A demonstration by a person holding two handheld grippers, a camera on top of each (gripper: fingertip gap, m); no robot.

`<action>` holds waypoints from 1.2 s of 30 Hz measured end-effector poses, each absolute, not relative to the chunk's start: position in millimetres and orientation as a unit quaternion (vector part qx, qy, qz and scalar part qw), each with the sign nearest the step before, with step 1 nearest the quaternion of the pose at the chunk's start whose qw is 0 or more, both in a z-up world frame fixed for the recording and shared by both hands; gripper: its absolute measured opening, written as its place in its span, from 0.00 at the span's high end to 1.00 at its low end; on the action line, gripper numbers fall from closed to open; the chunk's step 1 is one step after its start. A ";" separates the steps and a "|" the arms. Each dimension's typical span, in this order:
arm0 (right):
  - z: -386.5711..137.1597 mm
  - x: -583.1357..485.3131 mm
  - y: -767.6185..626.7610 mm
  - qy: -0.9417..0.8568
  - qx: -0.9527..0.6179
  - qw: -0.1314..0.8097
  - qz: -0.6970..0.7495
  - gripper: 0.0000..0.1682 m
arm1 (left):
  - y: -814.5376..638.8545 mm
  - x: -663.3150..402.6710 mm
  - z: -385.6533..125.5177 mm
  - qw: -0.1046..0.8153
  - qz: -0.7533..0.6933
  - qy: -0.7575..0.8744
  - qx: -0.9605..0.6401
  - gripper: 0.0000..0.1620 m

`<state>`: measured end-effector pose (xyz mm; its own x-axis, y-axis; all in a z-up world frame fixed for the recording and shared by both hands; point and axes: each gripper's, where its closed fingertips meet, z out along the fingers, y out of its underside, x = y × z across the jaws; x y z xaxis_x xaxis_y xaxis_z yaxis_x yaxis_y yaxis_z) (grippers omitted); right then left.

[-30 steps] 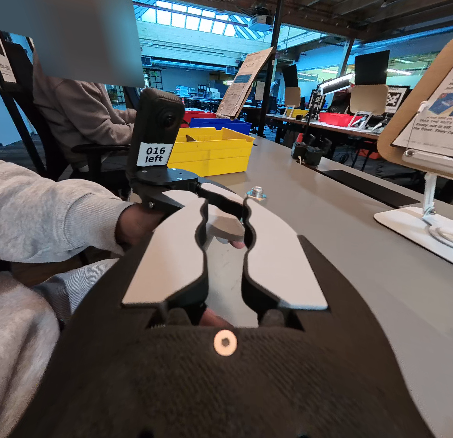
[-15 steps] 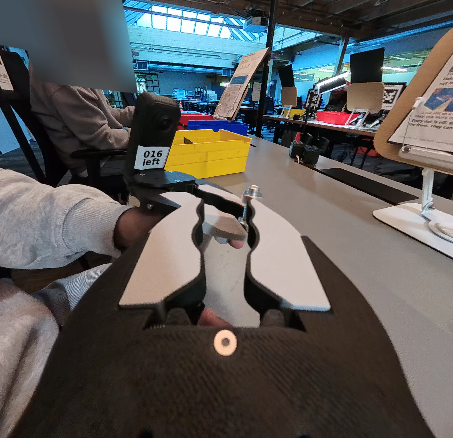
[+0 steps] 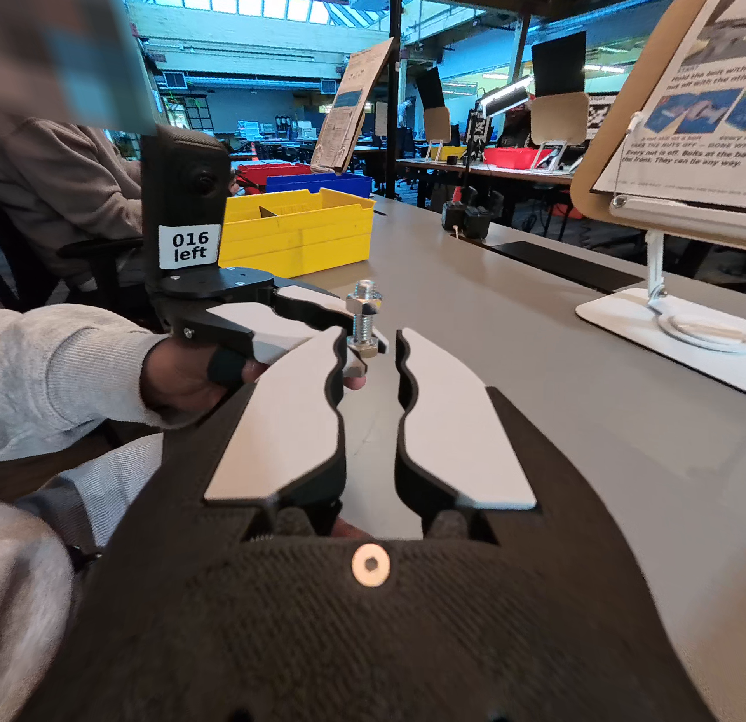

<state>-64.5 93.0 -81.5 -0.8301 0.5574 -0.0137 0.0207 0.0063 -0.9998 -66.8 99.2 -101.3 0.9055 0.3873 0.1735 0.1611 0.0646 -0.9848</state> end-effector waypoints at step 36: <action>-119.8 -68.1 434.7 -0.661 -0.660 0.129 0.334 0.94 | 99.4 -69.5 -102.2 0.691 0.117 -0.197 -0.686 0.65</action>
